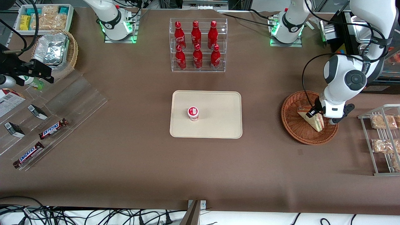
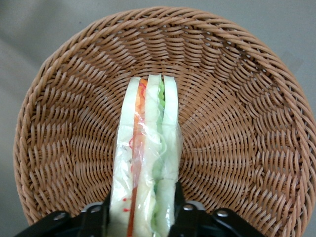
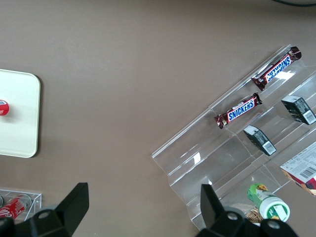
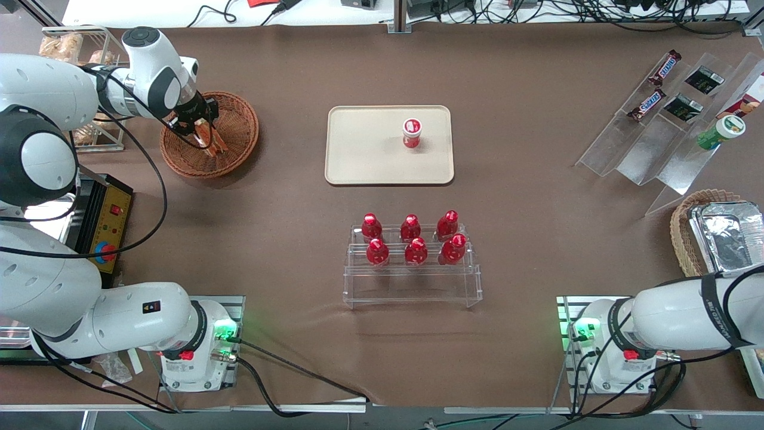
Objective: Place sandwich from basket to tray
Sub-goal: 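Lower the left gripper onto the sandwich and close it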
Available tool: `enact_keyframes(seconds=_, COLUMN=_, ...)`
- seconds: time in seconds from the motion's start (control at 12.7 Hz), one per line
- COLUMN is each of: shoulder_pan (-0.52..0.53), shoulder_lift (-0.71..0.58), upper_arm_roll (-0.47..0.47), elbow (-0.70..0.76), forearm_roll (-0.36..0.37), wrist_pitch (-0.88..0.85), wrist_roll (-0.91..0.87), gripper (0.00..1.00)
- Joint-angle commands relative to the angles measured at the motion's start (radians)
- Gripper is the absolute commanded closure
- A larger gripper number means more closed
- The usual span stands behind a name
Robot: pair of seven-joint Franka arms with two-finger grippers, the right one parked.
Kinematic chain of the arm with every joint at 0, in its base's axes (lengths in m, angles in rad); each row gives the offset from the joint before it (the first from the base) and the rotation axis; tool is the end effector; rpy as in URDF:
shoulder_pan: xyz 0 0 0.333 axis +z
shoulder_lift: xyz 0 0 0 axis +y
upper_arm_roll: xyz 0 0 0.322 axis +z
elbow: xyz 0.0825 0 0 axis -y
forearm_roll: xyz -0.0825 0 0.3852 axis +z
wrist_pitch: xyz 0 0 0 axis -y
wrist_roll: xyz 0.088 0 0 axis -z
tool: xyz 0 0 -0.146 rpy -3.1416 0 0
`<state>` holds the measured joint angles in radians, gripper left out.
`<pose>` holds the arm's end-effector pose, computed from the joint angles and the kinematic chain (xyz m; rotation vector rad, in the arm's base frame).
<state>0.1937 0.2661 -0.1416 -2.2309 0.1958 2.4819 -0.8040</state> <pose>0.5472 0.0308 0.2179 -2.8733 -1.0575 -0.0321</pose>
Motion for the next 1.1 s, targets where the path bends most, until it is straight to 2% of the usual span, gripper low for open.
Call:
enact_keyframes(seconds=0.0, shoulder_pan=0.000, shoulder_lift=-0.005, upper_arm_roll=-0.007, elbow=0.008, forearm_roll=0.030, wrist_pitch=0.003, wrist_roll=-0.027, gripper=0.60)
enact_keyframes(seconds=0.24, shoulder_pan=-0.013, shoulder_lift=-0.013, upper_arm_roll=-0.012, elbow=0.074, forearm_roll=0.031, wrist_pitch=-0.099, wrist_roll=-0.015, gripper=0.60)
enact_keyframes(seconds=0.71, shoulder_pan=-0.031, shoulder_lift=-0.008, upper_arm_roll=-0.141, elbow=0.333, forearm_roll=0.031, wrist_pitch=-0.460, wrist_roll=0.049, gripper=0.60)
enact_keyframes(seconds=1.02, shoulder_pan=-0.127, shoulder_lift=-0.004, upper_arm_roll=-0.161, elbow=0.435, forearm_roll=0.030, wrist_pitch=-0.580, wrist_roll=0.058, gripper=0.60)
